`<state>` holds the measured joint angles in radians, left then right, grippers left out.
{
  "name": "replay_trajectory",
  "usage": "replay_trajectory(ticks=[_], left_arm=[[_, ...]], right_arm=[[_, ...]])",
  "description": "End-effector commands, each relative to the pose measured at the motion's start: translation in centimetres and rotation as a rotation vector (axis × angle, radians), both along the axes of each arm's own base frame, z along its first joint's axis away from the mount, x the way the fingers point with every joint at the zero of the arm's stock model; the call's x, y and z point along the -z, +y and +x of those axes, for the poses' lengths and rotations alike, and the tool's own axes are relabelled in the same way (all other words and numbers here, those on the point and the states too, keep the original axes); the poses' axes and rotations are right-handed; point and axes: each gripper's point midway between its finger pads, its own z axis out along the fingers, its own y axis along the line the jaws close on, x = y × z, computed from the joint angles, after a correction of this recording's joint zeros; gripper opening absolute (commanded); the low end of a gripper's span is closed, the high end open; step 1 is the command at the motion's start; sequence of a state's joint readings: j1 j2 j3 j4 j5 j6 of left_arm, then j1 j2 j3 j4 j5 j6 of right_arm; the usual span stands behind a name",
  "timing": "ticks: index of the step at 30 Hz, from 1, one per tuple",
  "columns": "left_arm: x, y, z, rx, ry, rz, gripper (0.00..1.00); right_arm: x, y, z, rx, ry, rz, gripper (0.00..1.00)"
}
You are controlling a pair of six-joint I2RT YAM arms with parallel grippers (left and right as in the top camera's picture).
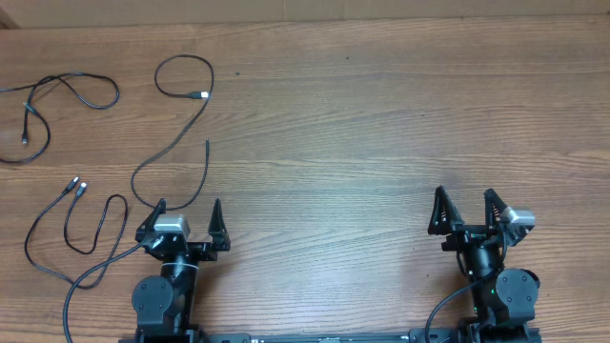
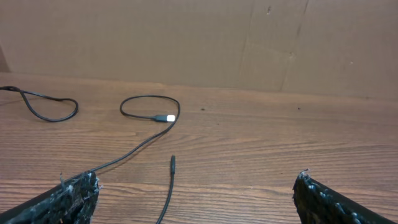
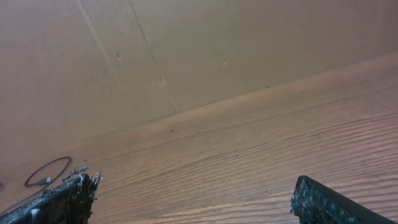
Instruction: Untangle cables
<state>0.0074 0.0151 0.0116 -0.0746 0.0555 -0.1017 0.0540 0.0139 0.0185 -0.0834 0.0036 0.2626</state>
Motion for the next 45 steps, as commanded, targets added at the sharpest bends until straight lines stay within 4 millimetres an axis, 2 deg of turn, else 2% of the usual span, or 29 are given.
replay_trajectory(ticks=[1,9,15,45], left_arm=[[0.08,0.26,-0.01,-0.014,-0.005,-0.009,1.00],[0.07,0.26,-0.01,-0.014,-0.005,-0.009,0.99],[0.07,0.26,-0.01,-0.014,-0.005,-0.009,1.00],[0.07,0.26,-0.01,-0.014,-0.005,-0.009,0.99]], right_arm=[[0.28,0.11,-0.01,-0.007,-0.004,-0.033,1.00],[0.29,0.11,-0.01,-0.008,-0.006,-0.067,1.00],[0.30,0.12,-0.01,-0.010,-0.013,-0.167,1.00],[0.25,0.13,-0.02,-0.011,-0.014,-0.166,1.00]])
